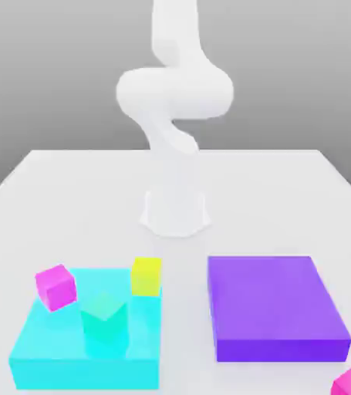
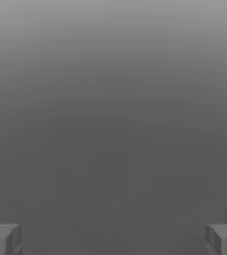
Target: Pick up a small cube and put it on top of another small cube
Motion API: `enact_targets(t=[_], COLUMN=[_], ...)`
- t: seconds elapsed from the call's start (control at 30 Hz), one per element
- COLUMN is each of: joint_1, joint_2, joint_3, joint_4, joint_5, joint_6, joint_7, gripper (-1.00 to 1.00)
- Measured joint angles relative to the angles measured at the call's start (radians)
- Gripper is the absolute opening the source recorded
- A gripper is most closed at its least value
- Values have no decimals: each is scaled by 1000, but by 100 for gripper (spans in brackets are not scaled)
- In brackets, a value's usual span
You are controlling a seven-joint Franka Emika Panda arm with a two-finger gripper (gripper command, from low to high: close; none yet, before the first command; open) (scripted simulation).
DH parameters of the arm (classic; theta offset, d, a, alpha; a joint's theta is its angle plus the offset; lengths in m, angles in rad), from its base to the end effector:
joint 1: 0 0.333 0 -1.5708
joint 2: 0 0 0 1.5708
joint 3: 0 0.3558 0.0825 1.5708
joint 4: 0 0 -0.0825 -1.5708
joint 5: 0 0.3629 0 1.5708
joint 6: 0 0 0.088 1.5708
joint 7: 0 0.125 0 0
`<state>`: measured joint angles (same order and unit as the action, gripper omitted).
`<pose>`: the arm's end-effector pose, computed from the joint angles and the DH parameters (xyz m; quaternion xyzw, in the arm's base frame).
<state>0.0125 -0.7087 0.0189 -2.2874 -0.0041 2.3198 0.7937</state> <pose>0.3437 0.0137 0.7036 -0.8655 0.3459 -0.3351 0.1374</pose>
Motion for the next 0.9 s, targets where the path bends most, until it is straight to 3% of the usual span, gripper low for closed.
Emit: enact_targets(t=[0.9], joint_1=[185], joint_2=[987], joint_3=[180], joint_4=[136], joint_5=[-142], joint_6=[211], joint_7=[1], gripper=[0])
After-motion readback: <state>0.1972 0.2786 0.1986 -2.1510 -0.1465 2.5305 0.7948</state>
